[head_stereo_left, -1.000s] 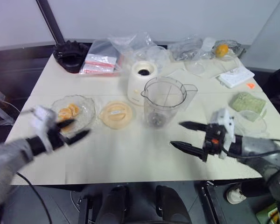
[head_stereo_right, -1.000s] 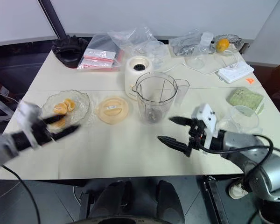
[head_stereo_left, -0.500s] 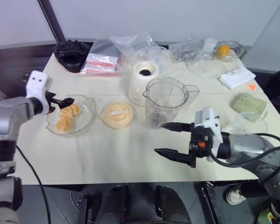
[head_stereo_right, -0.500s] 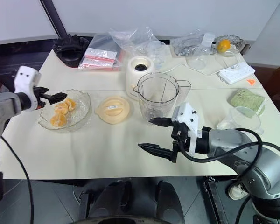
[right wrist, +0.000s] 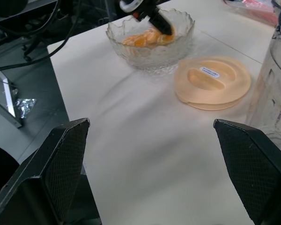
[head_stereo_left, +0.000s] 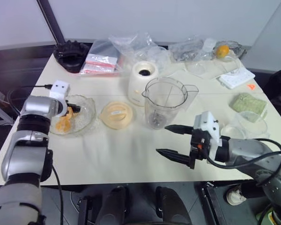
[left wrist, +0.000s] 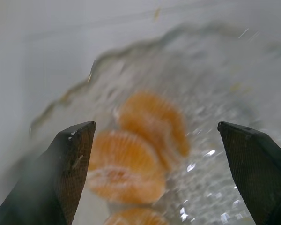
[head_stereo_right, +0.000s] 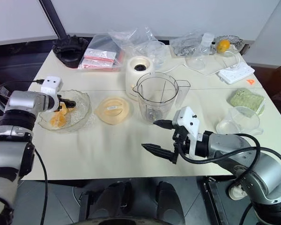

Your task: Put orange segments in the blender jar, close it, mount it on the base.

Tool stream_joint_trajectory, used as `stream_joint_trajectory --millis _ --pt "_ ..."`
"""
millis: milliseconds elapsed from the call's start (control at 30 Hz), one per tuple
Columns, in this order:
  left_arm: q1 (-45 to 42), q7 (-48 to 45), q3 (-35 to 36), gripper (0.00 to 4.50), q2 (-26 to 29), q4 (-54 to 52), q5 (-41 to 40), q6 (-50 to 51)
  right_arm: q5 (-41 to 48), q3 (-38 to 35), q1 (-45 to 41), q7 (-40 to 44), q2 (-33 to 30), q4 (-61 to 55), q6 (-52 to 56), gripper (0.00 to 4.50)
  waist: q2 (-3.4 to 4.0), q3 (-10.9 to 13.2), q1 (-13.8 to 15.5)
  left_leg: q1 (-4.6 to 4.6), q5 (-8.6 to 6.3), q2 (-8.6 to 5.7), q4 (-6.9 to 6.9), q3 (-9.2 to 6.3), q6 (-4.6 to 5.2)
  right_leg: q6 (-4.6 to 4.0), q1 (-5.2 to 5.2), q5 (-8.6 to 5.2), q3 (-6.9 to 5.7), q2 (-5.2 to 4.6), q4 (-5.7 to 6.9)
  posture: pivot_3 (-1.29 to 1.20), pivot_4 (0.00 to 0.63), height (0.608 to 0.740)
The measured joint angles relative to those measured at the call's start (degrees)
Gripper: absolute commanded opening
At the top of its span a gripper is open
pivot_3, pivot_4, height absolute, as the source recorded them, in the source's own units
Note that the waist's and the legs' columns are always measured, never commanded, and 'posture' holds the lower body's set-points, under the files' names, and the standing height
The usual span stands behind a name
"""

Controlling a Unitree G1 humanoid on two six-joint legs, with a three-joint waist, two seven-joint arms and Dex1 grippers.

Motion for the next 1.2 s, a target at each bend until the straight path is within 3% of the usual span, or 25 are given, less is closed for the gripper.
stream_joint_trajectory --millis 300,733,833,1000,1200 --pt "-0.3 -1.3 -0.5 4.36 -0.5 3.5 2.6 2.3 0.0 -0.1 0.7 -1.0 -0.1 0.0 0.0 4.48 -0.05 0.0 0.1 -0.04 -0.01 -0.01 0.14 -0.01 -0.01 0.0 0.02 0.0 0.0 -0.07 0.01 0.0 0.15 0.74" --pt "-2.5 0.3 0.3 4.36 -3.8 9.8 5.6 -6.7 -0.1 0.6 0.6 -3.2 0.1 -0.9 0.0 4.48 -0.06 0.0 0.1 -0.05 -0.01 -0.02 0.22 -0.01 -0.02 0.0 0.04 0.01 0.01 -0.27 0.03 0.0 0.15 0.74" --pt "-2.8 0.1 0.2 3.5 -4.1 10.6 6.4 -7.2 -0.1 0.7 0.6 -3.6 0.1 -0.9 0.0 4.5 -0.06 0.0 0.1 -0.05 -0.01 -0.03 0.25 -0.01 -0.01 0.01 0.05 0.02 0.01 -0.26 0.04 0.0 0.15 0.74" --pt "-2.8 -0.6 0.3 1.01 -4.4 11.4 6.7 -7.7 -0.1 1.3 0.4 -4.4 0.2 -0.9 0.0 4.5 -0.06 0.0 0.0 -0.05 -0.01 -0.02 0.25 -0.01 -0.01 0.02 0.05 0.02 0.01 -0.26 0.04 0.0 0.15 0.74" --pt "-2.5 -1.2 0.3 1.01 -3.4 10.1 7.4 -5.4 -0.3 1.5 0.4 -4.5 0.2 -0.9 -0.1 4.5 -0.06 0.0 -0.1 -0.06 -0.01 -0.03 0.27 0.0 -0.01 0.02 0.05 0.02 0.01 -0.24 0.05 0.0 0.15 0.74"
